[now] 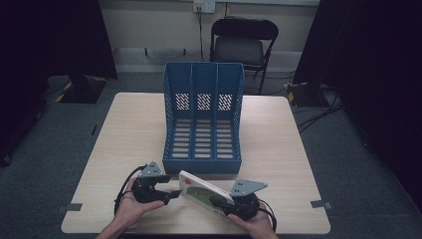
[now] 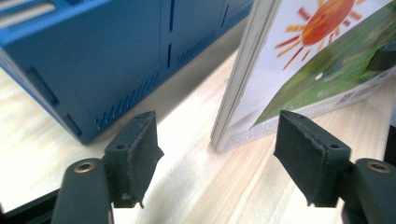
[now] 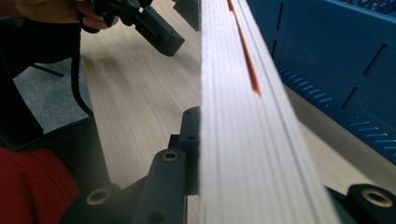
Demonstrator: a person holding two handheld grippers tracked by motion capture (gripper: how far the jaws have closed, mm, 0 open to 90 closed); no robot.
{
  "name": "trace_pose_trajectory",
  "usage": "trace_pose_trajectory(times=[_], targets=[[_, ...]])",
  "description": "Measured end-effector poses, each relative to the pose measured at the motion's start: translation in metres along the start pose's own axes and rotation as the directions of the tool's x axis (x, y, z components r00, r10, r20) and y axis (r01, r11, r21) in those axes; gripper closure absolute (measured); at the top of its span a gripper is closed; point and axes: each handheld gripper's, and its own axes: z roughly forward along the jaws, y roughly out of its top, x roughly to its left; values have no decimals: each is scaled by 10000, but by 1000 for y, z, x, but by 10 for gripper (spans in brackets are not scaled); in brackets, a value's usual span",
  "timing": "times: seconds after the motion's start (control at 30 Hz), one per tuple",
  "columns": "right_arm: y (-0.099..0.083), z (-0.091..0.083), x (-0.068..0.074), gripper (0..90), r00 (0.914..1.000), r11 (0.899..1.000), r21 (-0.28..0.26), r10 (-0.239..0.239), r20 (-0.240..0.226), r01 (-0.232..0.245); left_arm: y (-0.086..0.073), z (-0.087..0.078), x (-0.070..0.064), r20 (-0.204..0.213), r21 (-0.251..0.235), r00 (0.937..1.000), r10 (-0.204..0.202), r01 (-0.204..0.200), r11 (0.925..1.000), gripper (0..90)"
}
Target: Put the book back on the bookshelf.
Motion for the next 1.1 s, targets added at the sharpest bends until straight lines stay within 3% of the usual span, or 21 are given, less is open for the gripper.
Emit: trace_pose_trajectory(times=[0.1, 0.3, 0.47, 0.53, 0.6, 0.63, 0.67, 0.73, 0.83, 0.87, 0.9, 0.93, 1.1], targets=[[0, -1, 0, 762, 9999, 10000, -28, 52, -99, -52, -4, 0, 5, -280, 307, 9996, -95, 104, 9995, 271], [0, -6, 2, 763, 9999, 9999, -118, 118, -75, -118, -9, -4, 20, -433, 321, 9973, -594, 608, 9976, 231], [2, -11, 2, 763, 9997, 9995, -213, 244, 86, -242, -14, -11, 37, -1224, 708, 9870, -1045, 1137, 9910, 230], [2, -13, 2, 763, 9996, 9992, -264, 287, 20, -286, -15, -14, 43, -1679, 819, 9807, -1003, 1153, 9900, 226], [2, -15, 2, 763, 9995, 9989, -350, 317, -11, -317, -17, -16, 51, -2158, 901, 9706, -1067, 1286, 9876, 223], [3, -17, 3, 763, 9993, 9986, -382, 360, -39, -362, -19, -15, 55, -2294, 894, 9648, -1286, 1525, 9843, 223], [3, -18, 4, 763, 9994, 9987, -392, 332, -11, -332, -21, -14, 59, -2655, 1007, 9563, -1227, 1541, 9829, 223], [5, -20, 7, 763, 9996, 9988, -397, 276, 3, -276, -24, -13, 65, -3061, 1256, 9449, -1157, 1605, 9790, 223], [8, -23, 10, 763, 9998, 9989, -427, 179, -36, -180, -26, -11, 69, -3754, 1387, 9241, -720, 1328, 9814, 214], [9, -24, 10, 763, 9998, 9989, -416, 195, -70, -198, -26, -9, 69, -3756, 1189, 9225, -893, 1435, 9825, 192], [10, -24, 10, 763, 9998, 9990, -404, 173, -121, -178, -26, -9, 71, -3677, 1214, 9250, -958, 1499, 9812, 179], [11, -25, 10, 763, 9997, 9989, -433, 172, -167, -179, -26, -9, 71, -3814, 1224, 9187, -1027, 1603, 9795, 162], [17, -28, 9, 763, 9998, 9986, -512, 139, -116, -145, -32, -5, 78, -3736, 934, 9240, -816, 1250, 9878, 12]])
